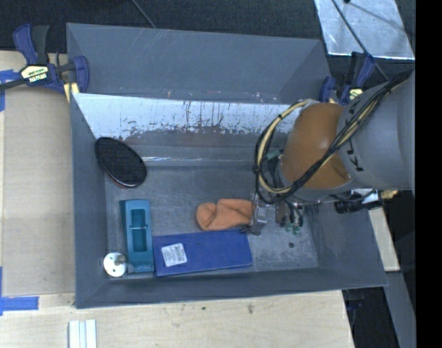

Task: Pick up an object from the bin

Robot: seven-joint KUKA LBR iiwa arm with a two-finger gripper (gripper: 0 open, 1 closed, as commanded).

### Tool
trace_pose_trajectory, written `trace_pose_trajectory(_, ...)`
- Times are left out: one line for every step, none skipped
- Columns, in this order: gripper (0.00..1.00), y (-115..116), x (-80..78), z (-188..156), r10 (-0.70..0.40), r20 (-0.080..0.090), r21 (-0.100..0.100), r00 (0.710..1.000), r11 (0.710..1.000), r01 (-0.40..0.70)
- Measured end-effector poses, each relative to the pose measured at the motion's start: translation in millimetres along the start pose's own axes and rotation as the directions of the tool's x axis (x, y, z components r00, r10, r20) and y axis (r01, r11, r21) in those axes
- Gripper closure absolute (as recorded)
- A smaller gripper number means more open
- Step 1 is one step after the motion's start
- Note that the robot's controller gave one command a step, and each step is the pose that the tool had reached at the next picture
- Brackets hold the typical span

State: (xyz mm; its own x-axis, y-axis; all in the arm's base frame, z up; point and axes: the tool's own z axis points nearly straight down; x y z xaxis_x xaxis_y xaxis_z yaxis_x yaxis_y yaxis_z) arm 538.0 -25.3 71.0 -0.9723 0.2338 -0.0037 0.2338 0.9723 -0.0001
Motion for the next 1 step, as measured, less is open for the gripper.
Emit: trace_pose_trajectory(1.0, 32.6, -11.4, -156.1, 0.014, 0.001, -0.001, 1.0, 1.0, -0.014)
